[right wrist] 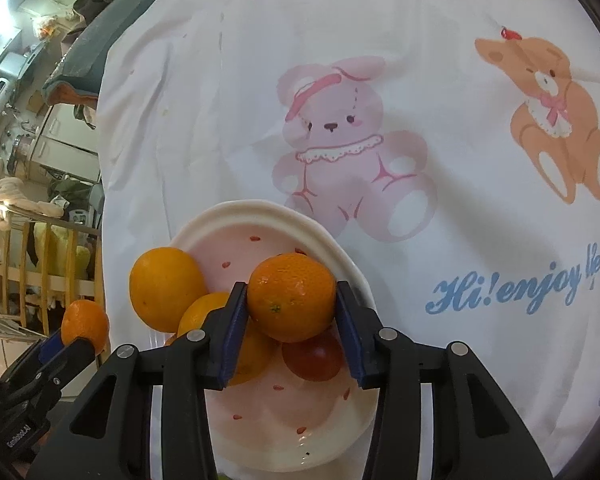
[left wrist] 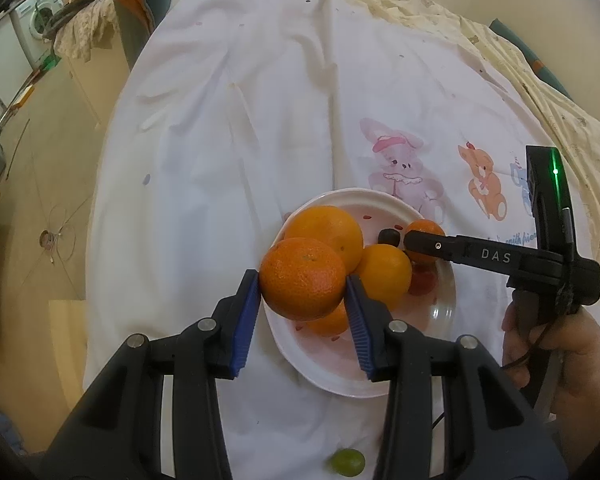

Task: Organize fruits
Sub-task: 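Carry both fruits over the plate and lower them onto it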

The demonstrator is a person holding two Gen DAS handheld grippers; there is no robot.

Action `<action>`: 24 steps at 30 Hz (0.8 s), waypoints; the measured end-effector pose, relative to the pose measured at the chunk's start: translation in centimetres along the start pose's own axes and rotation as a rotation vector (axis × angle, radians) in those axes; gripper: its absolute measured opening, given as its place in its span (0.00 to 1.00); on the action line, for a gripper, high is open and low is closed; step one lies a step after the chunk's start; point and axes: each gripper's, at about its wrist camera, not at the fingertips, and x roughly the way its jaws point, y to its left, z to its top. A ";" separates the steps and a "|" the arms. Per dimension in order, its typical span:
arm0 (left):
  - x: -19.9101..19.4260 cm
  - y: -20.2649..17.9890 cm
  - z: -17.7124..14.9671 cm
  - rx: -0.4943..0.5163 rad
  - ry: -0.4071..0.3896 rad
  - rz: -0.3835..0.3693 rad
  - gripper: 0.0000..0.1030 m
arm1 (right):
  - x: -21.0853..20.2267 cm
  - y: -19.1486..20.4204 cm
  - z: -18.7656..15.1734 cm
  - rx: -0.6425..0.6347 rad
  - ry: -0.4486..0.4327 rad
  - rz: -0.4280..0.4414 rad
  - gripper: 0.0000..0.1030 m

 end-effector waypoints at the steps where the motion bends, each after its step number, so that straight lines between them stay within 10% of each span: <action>1: 0.0 0.1 0.0 -0.002 0.002 0.000 0.37 | -0.1 0.0 -0.1 -0.001 -0.002 -0.006 0.45; 5: 0.1 -0.2 0.0 0.008 -0.003 0.002 0.37 | -0.7 0.2 -0.2 0.005 -0.007 0.031 0.69; 24: 1.1 -3.8 3.6 0.033 -0.025 -0.075 0.37 | -10.5 -4.2 -7.9 0.153 -0.152 -0.008 0.80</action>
